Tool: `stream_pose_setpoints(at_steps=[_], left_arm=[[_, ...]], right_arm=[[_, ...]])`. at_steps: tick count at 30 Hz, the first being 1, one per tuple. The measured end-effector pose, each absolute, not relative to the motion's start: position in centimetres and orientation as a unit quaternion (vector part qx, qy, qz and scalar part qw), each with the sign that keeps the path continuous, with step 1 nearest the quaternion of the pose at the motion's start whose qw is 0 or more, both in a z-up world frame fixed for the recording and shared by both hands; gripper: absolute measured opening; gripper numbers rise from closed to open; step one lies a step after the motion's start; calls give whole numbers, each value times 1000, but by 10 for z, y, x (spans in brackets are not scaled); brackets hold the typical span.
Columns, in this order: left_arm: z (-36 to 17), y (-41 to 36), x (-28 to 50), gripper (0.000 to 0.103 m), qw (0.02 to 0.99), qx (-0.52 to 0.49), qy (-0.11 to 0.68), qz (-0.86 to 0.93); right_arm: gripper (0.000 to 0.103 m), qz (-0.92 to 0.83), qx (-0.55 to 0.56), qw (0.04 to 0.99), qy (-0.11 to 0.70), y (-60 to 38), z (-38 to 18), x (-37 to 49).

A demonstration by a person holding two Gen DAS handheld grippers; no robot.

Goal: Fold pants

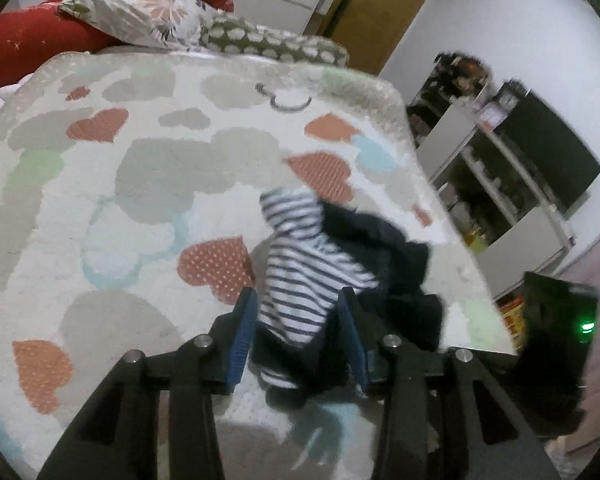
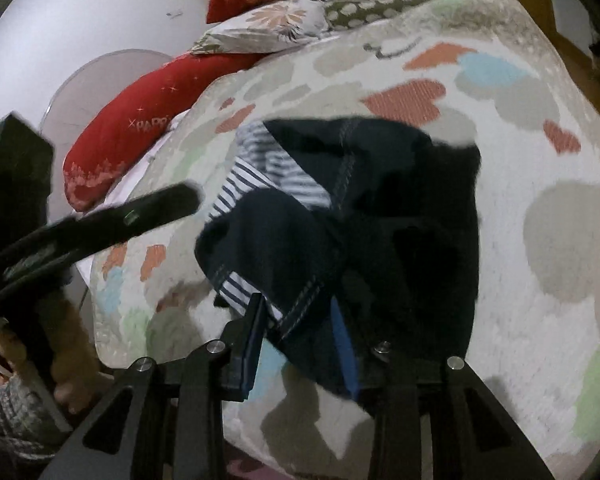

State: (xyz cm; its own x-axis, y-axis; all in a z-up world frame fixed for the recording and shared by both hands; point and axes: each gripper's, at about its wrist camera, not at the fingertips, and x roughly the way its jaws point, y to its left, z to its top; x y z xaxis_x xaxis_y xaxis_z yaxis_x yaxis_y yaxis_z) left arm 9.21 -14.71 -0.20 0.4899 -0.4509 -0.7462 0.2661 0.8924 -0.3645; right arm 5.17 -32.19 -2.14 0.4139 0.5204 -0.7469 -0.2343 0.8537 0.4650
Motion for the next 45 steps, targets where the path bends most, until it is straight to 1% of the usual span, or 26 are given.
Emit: stream_pose_setpoints(at_steps=[3, 5, 7, 9, 10, 14, 17, 18, 21, 22, 23, 25, 27, 28, 30, 31, 32, 34, 36, 39, 40, 41, 42, 44, 45], left_arm=[[-22, -150, 86, 41, 852, -93, 475, -199], [-30, -148, 80, 41, 854, -96, 471, -198], [-34, -143, 79, 41, 851, -115, 473, -197], [-36, -139, 81, 45, 848, -129, 476, -195], [-37, -138, 83, 48, 848, -133, 476, -193], [-41, -134, 81, 50, 847, -149, 473, -190], [-41, -138, 82, 50, 850, -146, 471, -185], [-41, -139, 82, 50, 852, -143, 470, -182], [-43, -140, 82, 50, 855, -142, 468, -173], [-44, -139, 83, 50, 855, -143, 468, -173], [-44, -140, 82, 50, 854, -144, 468, -173], [-44, -140, 81, 50, 855, -144, 467, -176], [-45, -139, 77, 50, 856, -146, 462, -177], [-46, -138, 76, 50, 856, -150, 462, -178], [-47, -134, 73, 50, 853, -166, 461, -180], [-48, -133, 73, 50, 852, -172, 461, -181], [-49, -133, 73, 50, 851, -175, 461, -181], [-49, -133, 72, 50, 851, -177, 460, -180], [-49, -133, 71, 50, 851, -179, 460, -180], [-50, -132, 68, 50, 850, -184, 460, -179], [-50, -132, 67, 50, 850, -186, 460, -179], [-50, -131, 67, 50, 849, -187, 460, -179], [-50, -130, 67, 50, 849, -189, 459, -180], [-51, -128, 68, 50, 847, -200, 458, -181], [-52, -127, 69, 50, 846, -205, 459, -180]], right_arm=[[36, 231, 154, 816, 507, -327, -30, 49], [36, 230, 149, 820, 503, -334, -23, 46], [36, 213, 148, 838, 480, -346, -4, 47], [37, 199, 146, 852, 461, -352, 16, 54], [37, 196, 140, 858, 454, -351, 26, 61], [37, 229, 113, 854, 454, -321, 50, 95], [37, 273, 105, 812, 505, -287, 35, 134], [37, 289, 99, 785, 540, -271, 20, 152], [36, 252, 67, 759, 596, -250, -14, 189], [31, 231, 45, 764, 601, -245, -23, 200], [28, 215, 29, 772, 598, -242, -26, 207], [28, 179, -9, 798, 576, -239, -24, 216], [33, 134, -53, 817, 558, -238, -20, 219], [33, 125, -53, 821, 555, -243, -17, 219], [35, 142, -13, 823, 550, -255, -6, 214], [43, 155, 0, 825, 544, -260, 4, 206], [53, 164, 5, 827, 538, -258, 11, 202], [62, 186, 12, 829, 527, -256, 26, 190], [64, 206, 12, 818, 537, -244, 27, 183], [63, 171, -44, 805, 566, -218, 6, 185], [54, 156, -57, 803, 572, -215, -3, 185], [22, 142, -63, 802, 577, -214, -10, 188], [17, 136, -56, 801, 581, -215, -16, 191], [13, 139, -15, 807, 573, -224, -15, 197], [12, 141, -5, 812, 566, -226, -10, 199]])
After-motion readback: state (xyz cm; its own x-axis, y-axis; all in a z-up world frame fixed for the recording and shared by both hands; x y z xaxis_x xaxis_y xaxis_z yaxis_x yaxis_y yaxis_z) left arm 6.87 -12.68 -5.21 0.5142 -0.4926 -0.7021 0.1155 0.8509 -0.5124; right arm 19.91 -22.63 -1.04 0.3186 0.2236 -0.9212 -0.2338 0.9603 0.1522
